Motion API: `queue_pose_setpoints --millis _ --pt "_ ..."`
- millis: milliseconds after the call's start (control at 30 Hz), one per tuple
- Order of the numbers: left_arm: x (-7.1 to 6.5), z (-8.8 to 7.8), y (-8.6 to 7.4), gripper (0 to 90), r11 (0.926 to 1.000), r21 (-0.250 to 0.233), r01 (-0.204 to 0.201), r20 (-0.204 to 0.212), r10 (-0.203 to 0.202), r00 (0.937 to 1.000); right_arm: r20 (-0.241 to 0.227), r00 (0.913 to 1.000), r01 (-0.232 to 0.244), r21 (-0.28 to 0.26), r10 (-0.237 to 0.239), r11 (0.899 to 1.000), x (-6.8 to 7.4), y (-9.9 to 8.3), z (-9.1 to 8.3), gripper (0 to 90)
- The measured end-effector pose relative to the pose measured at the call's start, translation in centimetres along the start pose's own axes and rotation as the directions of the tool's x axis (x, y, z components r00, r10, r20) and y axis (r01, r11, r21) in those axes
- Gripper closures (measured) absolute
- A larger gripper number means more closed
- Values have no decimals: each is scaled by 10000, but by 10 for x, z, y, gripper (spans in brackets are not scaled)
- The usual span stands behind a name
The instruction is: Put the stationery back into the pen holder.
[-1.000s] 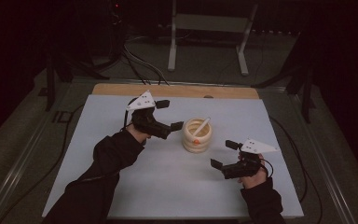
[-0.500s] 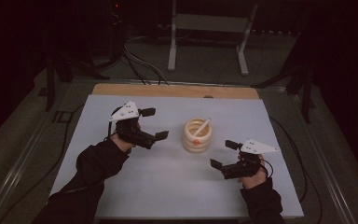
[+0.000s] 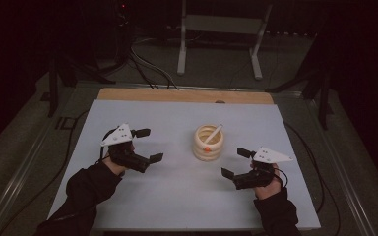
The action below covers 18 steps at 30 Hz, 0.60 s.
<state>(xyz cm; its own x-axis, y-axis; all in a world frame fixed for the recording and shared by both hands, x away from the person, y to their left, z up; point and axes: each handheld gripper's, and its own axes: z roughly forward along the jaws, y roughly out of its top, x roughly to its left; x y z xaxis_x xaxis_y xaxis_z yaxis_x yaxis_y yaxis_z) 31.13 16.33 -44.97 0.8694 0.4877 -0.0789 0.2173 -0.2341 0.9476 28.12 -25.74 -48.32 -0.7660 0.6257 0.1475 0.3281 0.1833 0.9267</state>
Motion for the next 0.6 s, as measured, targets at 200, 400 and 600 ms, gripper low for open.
queue_pose_setpoints --millis 200,400,600 --pt "-4 -14 -21 1 9996 284 13 55 -15 10000 138 9998 126 -20 -126 9999 0 -1 0 0" --pt "-6 -27 -40 1 9985 523 160 -87 -156 9998 100 9999 78 -95 -77 9999 1 -2 1 0" --pt "-7 -38 -59 1 9963 799 331 -399 -299 9988 129 9999 115 -84 -114 9999 0 -2 0 0"
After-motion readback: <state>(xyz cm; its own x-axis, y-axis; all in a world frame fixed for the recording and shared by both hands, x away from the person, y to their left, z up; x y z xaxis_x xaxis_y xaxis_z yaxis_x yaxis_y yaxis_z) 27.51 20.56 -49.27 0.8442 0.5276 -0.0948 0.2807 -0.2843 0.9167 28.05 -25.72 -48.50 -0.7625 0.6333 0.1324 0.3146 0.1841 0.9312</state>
